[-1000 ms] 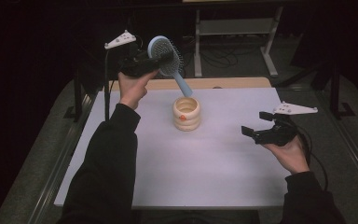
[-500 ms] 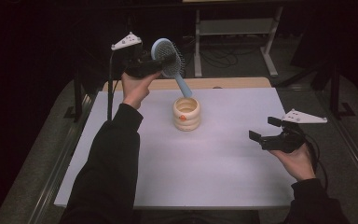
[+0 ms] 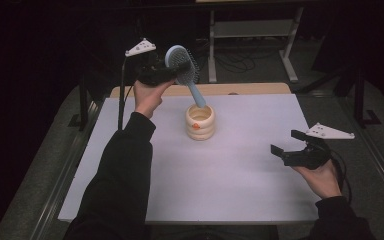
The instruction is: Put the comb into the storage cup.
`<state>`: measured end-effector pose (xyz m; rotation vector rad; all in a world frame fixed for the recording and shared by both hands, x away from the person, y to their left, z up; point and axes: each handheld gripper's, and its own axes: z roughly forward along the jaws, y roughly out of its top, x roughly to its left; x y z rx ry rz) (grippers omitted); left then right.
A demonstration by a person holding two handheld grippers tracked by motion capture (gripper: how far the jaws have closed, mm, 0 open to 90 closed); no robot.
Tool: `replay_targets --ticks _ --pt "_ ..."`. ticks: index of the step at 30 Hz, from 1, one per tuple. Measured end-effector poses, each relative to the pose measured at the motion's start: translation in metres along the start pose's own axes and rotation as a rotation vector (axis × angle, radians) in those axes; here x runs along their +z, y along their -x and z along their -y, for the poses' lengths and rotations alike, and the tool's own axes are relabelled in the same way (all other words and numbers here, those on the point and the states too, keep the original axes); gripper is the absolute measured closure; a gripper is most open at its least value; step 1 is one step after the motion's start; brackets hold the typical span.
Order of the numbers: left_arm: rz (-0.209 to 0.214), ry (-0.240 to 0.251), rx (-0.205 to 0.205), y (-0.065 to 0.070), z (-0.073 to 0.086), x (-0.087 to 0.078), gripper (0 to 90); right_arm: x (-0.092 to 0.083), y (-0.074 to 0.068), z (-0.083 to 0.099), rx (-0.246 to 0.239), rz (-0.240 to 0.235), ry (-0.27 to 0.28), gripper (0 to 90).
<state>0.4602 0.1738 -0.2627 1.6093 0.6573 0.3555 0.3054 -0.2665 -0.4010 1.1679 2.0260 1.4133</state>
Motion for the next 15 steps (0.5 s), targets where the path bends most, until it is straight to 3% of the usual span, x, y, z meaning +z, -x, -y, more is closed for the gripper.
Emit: replay_targets --ticks 15 --pt "-0.013 -0.024 -0.007 -0.005 0.015 0.005 53.6 -0.005 0.003 0.015 0.003 0.028 -0.009 0.0"
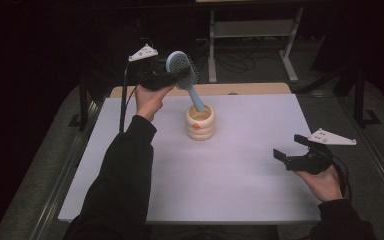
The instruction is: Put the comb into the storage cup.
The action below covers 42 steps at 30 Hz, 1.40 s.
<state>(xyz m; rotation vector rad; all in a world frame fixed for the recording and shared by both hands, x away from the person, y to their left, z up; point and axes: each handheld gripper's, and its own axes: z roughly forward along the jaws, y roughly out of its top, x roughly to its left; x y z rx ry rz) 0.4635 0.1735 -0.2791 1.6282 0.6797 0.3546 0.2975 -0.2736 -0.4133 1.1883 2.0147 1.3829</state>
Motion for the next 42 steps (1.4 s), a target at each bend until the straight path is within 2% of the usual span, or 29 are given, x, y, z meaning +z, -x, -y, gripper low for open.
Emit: replay_targets --ticks 9,13,19,42 --pt "0.008 -0.025 0.0 -0.001 0.01 0.005 53.6 -0.001 0.0 0.007 0.0 -0.008 0.001 0.0" --pt "0.01 -0.009 0.014 0.0 0.016 0.005 53.6 -0.002 -0.001 0.01 -0.001 -0.012 0.008 0.0" --pt "0.001 -0.032 0.007 -0.003 0.025 0.007 53.6 -0.003 -0.001 0.011 0.0 -0.012 0.017 0.0" --pt "0.025 -0.043 -0.026 -0.005 0.053 0.019 53.4 -0.003 -0.001 0.014 0.0 -0.019 0.004 0.0"
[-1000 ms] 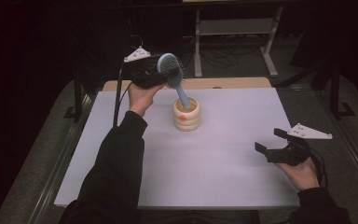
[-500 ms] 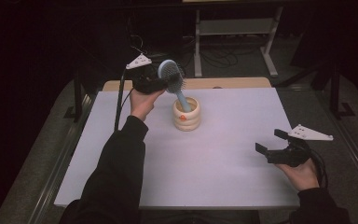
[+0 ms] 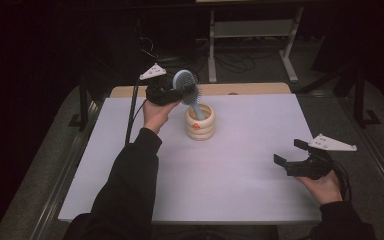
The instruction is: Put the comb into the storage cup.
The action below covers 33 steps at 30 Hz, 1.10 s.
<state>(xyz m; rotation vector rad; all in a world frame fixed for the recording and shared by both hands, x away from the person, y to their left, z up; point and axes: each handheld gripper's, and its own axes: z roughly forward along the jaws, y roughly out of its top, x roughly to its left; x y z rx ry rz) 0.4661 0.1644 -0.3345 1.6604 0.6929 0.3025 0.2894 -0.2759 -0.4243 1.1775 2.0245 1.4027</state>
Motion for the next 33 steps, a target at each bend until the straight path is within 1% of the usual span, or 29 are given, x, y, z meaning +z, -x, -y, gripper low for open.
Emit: replay_targets --ticks 7,8,13,16,19,33 --pt "0.002 -0.015 -0.009 -0.002 0.008 0.003 53.4 0.0 0.0 0.001 -0.001 0.0 -0.001 0.0" --pt "0.002 -0.018 -0.005 -0.002 0.008 0.004 53.4 0.0 0.0 0.001 0.0 0.001 -0.001 0.0" --pt "0.008 -0.013 -0.021 -0.003 0.013 0.006 53.4 0.0 0.0 0.001 0.001 0.003 -0.001 0.0" --pt "0.006 -0.016 -0.022 -0.004 0.015 0.007 53.3 0.0 0.0 0.001 0.001 0.004 -0.001 0.0" --pt "0.014 -0.007 -0.05 -0.006 0.019 0.008 53.3 0.0 0.0 0.001 0.0 0.004 -0.003 0.0" --pt "0.005 -0.019 -0.07 -0.008 0.031 0.011 53.2 0.0 -0.001 0.001 -0.002 -0.001 -0.011 0.0"
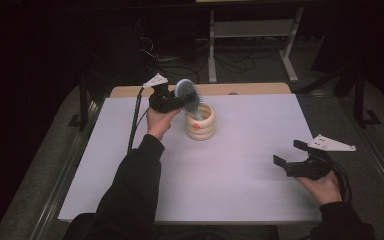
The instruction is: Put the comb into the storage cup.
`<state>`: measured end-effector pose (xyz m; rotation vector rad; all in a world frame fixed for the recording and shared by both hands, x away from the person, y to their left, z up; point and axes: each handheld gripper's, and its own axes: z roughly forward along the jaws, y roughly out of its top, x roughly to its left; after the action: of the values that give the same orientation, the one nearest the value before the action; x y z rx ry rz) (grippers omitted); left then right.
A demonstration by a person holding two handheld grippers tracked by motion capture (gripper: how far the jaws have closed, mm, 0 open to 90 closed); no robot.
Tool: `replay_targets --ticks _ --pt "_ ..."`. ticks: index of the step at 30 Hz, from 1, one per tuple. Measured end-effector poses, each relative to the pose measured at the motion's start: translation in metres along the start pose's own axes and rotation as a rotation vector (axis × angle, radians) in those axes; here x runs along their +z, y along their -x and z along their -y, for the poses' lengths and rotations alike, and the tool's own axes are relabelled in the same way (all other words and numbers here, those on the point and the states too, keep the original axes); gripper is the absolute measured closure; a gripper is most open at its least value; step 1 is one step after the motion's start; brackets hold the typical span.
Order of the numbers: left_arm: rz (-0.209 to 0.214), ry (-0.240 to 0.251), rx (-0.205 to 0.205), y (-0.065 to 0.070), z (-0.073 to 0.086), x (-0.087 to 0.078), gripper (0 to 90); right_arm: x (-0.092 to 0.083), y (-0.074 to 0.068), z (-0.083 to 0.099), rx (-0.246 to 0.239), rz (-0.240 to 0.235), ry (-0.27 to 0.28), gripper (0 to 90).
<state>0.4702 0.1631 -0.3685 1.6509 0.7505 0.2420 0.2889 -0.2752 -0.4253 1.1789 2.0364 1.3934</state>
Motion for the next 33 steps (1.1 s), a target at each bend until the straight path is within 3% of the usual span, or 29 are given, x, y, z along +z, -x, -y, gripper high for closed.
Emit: replay_targets --ticks 9,19,22,25,30,33 --pt "0.005 0.03 -0.053 -0.004 0.008 0.001 52.4 0.002 0.0 0.001 -0.006 0.006 -0.013 0.0" --pt "-0.029 0.021 -0.024 -0.001 0.009 -0.001 46.1 0.002 0.0 0.001 -0.007 0.008 -0.016 0.0" --pt "-0.047 0.032 -0.052 -0.003 0.008 -0.004 41.0 0.002 0.0 0.001 -0.009 0.009 -0.016 0.0" --pt "-0.05 0.057 -0.106 -0.008 0.006 -0.009 36.1 0.002 0.0 0.001 -0.01 0.009 -0.017 0.0" --pt "-0.083 0.015 -0.101 -0.014 0.006 -0.015 23.9 0.003 0.0 0.001 -0.012 0.008 -0.022 0.0" --pt "-0.102 0.002 -0.093 -0.016 0.006 -0.02 20.9 0.004 -0.001 0.002 -0.015 0.01 -0.03 0.0"
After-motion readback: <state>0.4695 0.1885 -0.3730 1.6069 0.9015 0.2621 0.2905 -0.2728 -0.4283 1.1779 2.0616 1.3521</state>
